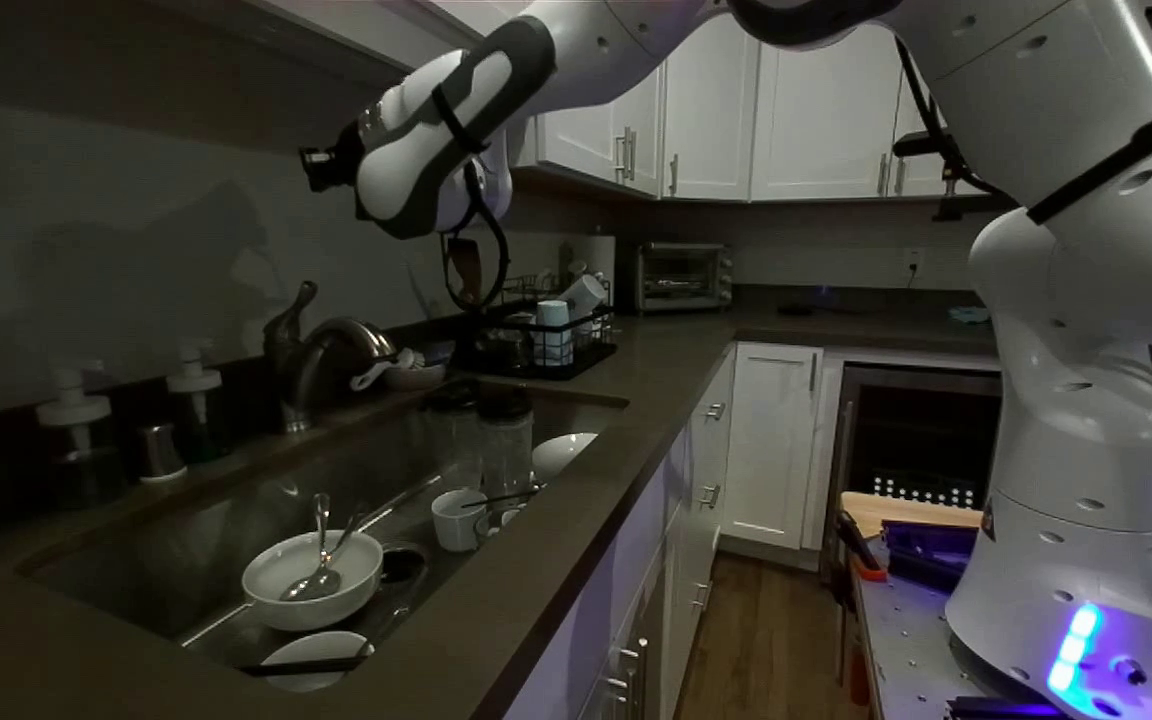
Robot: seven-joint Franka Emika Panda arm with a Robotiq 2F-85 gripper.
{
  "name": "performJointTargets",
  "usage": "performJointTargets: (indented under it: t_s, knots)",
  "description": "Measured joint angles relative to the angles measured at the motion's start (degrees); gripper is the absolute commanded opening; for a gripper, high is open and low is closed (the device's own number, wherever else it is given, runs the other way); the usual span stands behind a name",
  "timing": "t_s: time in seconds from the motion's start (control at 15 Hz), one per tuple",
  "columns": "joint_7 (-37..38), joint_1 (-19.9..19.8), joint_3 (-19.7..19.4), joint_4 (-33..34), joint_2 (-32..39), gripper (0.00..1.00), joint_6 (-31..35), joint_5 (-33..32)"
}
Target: Close the tap
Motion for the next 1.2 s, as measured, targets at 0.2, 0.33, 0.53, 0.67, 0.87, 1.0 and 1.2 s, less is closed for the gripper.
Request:
performJointTargets:
  t_s: [0.2,0.33,0.53,0.67,0.87,1.0,1.2]
  knots:
    - [0.00,4.45,-4.78,-2.64,-1.44,0.04,0.00,1.13]
    - [0.00,7.63,-7.87,-5.64,-2.83,0.04,-0.01,1.81]
    - [0.01,12.63,-12.61,-10.57,-5.08,0.04,0.00,2.65]
    - [0.01,16.54,-16.32,-13.84,-6.62,0.04,-0.01,3.39]
    - [0.01,23.50,-22.85,-19.74,-9.43,0.04,-0.02,4.34]
    - [0.00,28.40,-27.06,-25.12,-12.08,0.04,-0.03,4.39]
    - [-0.18,37.39,-35.19,-33.32,-15.87,0.04,-0.04,4.51]
